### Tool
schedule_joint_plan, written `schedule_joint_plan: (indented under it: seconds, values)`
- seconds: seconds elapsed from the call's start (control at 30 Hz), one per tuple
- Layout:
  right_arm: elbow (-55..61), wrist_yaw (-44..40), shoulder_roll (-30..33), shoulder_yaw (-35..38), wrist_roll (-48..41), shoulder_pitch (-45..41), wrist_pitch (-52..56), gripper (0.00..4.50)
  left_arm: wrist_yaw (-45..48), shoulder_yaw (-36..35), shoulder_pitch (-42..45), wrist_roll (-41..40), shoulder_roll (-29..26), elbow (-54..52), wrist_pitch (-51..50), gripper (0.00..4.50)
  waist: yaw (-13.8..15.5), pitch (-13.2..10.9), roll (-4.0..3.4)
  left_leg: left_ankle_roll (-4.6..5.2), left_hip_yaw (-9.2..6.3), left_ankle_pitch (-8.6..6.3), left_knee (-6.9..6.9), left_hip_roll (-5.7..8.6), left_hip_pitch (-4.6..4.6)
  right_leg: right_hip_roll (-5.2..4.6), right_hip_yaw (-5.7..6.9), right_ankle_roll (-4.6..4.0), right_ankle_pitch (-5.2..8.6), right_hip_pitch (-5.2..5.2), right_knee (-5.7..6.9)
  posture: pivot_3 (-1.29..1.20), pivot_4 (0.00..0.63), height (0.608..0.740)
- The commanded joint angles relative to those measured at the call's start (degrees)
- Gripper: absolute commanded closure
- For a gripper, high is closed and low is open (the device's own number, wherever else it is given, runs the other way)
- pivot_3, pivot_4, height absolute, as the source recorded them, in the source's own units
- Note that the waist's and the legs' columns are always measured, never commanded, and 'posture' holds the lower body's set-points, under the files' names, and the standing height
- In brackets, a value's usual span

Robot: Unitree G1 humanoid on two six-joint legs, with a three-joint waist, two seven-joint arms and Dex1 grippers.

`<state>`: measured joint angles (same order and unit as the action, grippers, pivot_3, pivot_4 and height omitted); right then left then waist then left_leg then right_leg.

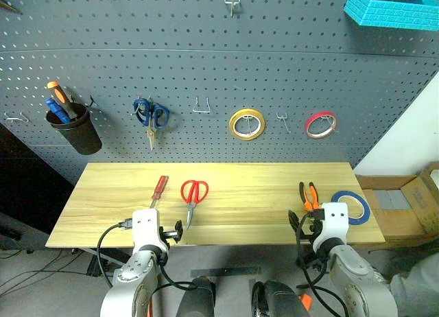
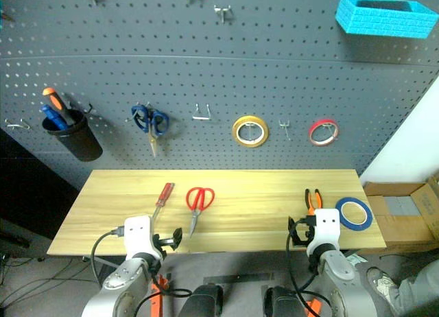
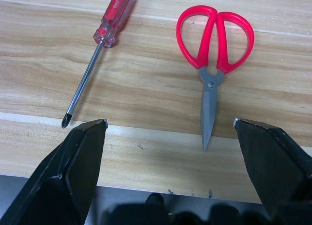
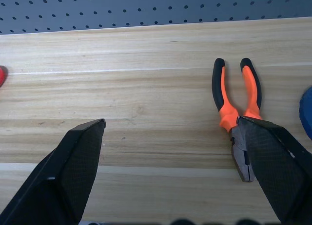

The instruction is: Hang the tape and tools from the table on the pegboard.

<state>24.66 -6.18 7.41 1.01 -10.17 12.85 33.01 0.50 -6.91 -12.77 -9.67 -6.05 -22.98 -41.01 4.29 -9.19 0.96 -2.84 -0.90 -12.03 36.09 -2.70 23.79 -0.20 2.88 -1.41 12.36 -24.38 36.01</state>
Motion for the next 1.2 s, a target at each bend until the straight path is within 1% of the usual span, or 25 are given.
schedule_joint_plan:
  seconds: [0.03,0.7,0.8,0.87,0.93,1.07,1.13,1.2]
  values:
    - [2.12,-0.03,0.35,0.75,-0.05,-0.31,-0.43,0.00,-0.40,0.08,0.32,0.26,0.27,-2.95,0.10,0.02,0.00,-0.02,0.00,0.00,0.00,0.00,0.00,0.00,0.00,0.00,0.00,0.00,0.00,0.00,0.00,0.19,0.150,0.740]
    - [3.41,-0.23,0.84,0.27,-0.07,1.12,-0.33,0.00,-1.00,0.44,-0.41,-0.41,0.82,-7.95,-3.88,0.02,-0.04,-0.14,0.05,-0.06,-0.03,-0.04,0.00,0.00,0.02,0.00,0.01,-0.01,0.01,-0.01,-0.04,0.19,0.151,0.740]
    - [3.81,-0.64,1.31,0.36,-0.27,1.25,0.20,0.00,0.12,0.59,-0.03,-1.06,0.12,-8.10,-4.63,0.02,-0.06,-0.26,0.05,-0.08,-0.03,-0.05,0.00,0.00,0.02,0.00,0.00,-0.01,0.01,-0.02,-0.04,0.19,0.164,0.740]
    - [3.33,-2.14,3.01,0.55,-0.01,0.54,-0.74,0.00,1.93,0.92,2.33,-1.46,-1.28,-7.20,-4.24,0.02,-0.10,-0.53,0.10,-0.08,-0.05,-0.06,0.00,0.00,0.01,0.00,0.00,-0.01,0.02,-0.03,-0.05,0.19,0.173,0.740]
    - [1.87,-4.26,6.46,0.89,0.99,-1.30,-1.49,0.00,6.48,2.63,6.89,-2.95,-3.26,-6.20,-2.46,0.02,0.02,-1.25,0.14,-0.09,-0.13,-0.06,0.02,0.03,0.01,0.00,0.03,-0.01,0.02,-0.03,-0.05,0.18,0.188,0.740]
    - [-2.24,-8.31,12.02,3.88,-0.79,-5.82,0.33,0.00,17.26,9.89,15.69,-5.25,-6.96,-3.82,0.89,0.02,0.10,-2.11,0.05,-0.08,-0.24,-0.05,0.07,0.12,0.09,-0.01,0.07,-0.01,0.01,0.00,-0.14,0.17,0.214,0.740]
    - [-5.39,-10.41,14.26,5.98,-2.58,-8.37,2.43,0.00,21.89,13.93,20.66,-4.99,-7.95,-0.75,3.85,0.02,0.07,-2.56,0.07,-0.06,-0.20,-0.04,0.11,0.16,0.06,-0.03,0.01,-0.01,0.01,0.08,-0.14,0.16,0.241,0.740]
    - [-9.06,-11.43,15.60,8.40,-4.11,-11.19,4.52,0.00,25.37,18.06,25.44,-3.80,-8.14,2.71,6.78,0.02,-0.02,-3.32,0.12,0.34,-0.06,0.20,0.11,0.15,0.04,-0.02,-0.06,0.00,0.01,0.11,-0.09,0.14,0.264,0.740]
